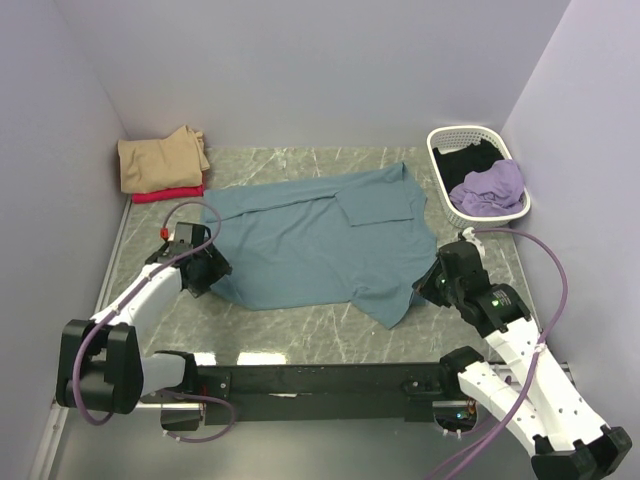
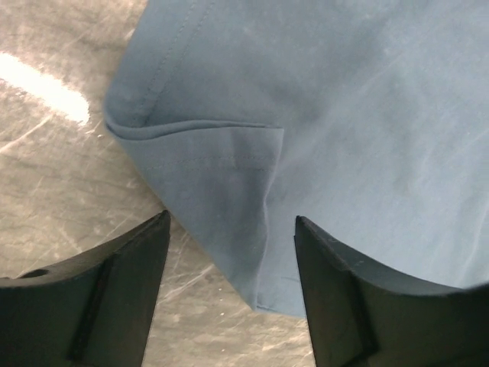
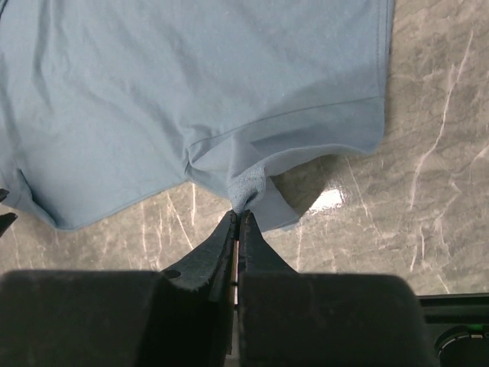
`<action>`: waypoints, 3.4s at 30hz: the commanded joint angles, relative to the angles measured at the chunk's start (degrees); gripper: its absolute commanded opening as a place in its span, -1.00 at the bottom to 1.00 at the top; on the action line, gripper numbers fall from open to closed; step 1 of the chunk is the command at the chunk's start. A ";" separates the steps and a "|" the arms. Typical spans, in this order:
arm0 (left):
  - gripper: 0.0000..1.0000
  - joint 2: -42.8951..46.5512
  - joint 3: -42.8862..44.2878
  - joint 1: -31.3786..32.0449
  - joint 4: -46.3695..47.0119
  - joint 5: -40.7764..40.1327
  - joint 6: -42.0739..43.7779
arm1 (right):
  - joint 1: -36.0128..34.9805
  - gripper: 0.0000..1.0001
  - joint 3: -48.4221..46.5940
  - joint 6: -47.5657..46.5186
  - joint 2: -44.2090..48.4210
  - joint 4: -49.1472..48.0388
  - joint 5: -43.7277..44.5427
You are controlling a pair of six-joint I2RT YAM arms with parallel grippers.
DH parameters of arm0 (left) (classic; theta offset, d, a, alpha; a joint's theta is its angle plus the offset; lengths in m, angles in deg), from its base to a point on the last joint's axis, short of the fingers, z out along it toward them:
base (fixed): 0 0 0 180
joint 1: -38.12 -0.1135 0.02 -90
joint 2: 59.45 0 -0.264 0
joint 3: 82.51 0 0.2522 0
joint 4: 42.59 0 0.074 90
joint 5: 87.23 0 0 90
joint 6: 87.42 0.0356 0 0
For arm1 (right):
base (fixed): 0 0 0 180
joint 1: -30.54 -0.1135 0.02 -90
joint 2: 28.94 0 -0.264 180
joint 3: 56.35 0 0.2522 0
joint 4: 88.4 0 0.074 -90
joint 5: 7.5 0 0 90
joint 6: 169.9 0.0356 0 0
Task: Fold and stack the t-shirts
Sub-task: Fold the tshirt
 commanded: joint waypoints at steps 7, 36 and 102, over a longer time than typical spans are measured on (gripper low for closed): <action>0.34 -8.47 2.98 6.61 2.61 -1.57 -1.18 | -0.24 -1.00 1.39 -1.57 -0.97 -3.40 0.61; -0.07 -8.93 6.85 8.02 -2.32 -3.68 0.05 | -0.15 -1.00 1.30 -2.71 -2.20 -4.36 0.26; -0.99 -6.11 11.41 2.76 -7.50 -11.33 4.08 | 8.81 -1.00 -8.01 -15.01 -12.12 -8.14 8.09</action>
